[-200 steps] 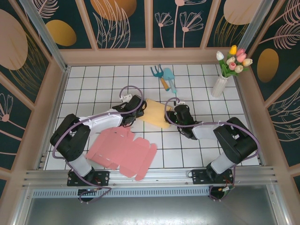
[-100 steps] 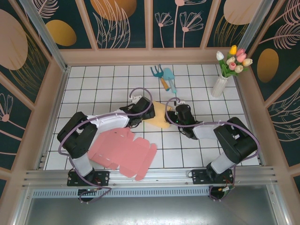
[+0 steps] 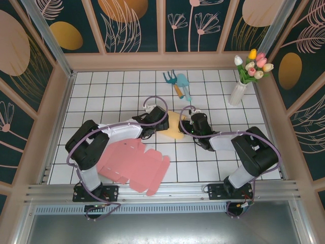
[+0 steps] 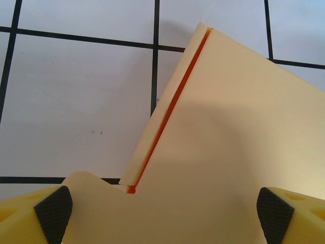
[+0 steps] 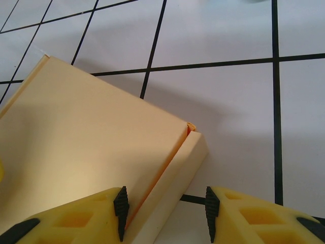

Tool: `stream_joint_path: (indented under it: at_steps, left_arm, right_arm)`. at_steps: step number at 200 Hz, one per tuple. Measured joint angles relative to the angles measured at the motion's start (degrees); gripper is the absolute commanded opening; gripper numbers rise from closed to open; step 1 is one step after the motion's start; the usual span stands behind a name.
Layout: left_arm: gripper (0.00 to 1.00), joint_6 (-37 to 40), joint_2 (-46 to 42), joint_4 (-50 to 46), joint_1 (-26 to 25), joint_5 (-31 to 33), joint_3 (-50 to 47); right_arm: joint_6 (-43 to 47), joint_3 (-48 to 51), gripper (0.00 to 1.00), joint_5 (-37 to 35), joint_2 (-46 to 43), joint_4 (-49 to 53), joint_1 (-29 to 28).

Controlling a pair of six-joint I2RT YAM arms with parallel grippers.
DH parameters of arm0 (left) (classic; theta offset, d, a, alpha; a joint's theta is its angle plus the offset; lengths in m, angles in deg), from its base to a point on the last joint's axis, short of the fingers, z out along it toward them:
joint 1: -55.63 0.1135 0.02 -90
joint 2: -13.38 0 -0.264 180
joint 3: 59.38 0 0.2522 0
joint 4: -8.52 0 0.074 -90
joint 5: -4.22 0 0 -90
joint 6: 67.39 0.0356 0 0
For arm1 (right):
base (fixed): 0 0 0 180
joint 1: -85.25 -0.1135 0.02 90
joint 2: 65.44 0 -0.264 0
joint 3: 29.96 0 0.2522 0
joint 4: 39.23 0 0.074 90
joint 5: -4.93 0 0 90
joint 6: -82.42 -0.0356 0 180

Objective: Fold the paper box

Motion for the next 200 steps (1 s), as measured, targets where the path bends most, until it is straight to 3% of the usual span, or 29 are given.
stream_joint_path:
  at_steps: [58,162,200]
  left_arm:
    - [0.80,-3.0,0.0,-0.2,0.0,-3.1,0.0]
    - [0.80,-5.7,0.8,0.1,0.0,-4.9,-0.1]
    - [0.73,-7.0,1.0,0.1,0.0,-4.9,0.0]
  right_arm:
    - [0.0,0.0,0.48,0.0,0.4,-0.7,0.1]
    - [0.0,0.0,0.48,0.0,0.7,-1.0,0.4]
    - [0.2,0.0,0.47,0.0,0.9,-1.4,0.5]
